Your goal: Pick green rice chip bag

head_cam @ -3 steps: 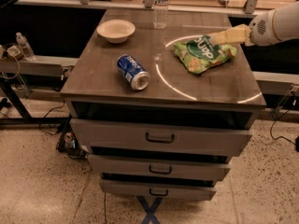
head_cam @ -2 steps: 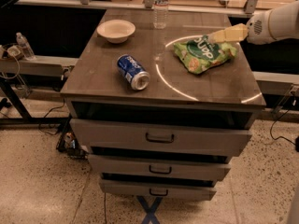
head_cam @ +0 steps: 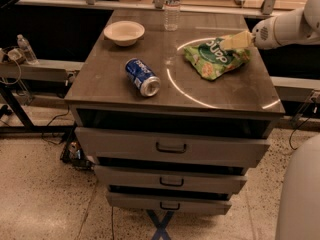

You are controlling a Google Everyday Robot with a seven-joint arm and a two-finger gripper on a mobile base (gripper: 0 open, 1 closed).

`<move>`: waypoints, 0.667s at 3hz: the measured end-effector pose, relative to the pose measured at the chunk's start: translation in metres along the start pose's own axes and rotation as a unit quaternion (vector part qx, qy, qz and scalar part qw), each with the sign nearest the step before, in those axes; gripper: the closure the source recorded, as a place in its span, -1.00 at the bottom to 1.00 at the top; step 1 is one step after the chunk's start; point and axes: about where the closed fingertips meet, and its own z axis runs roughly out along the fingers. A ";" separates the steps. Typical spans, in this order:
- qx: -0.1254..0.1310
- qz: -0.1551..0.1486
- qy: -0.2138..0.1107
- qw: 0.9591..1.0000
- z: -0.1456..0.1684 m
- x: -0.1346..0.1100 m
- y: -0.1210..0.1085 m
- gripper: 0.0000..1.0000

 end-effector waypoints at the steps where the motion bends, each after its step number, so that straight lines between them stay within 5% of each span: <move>1: 0.000 0.007 0.002 1.000 0.005 0.008 -0.009 0.30; 2: 0.005 0.013 0.002 1.000 0.001 0.012 -0.017 0.76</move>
Offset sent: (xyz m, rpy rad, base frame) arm -0.0025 -0.0340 -0.0103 0.0079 0.0100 -0.0512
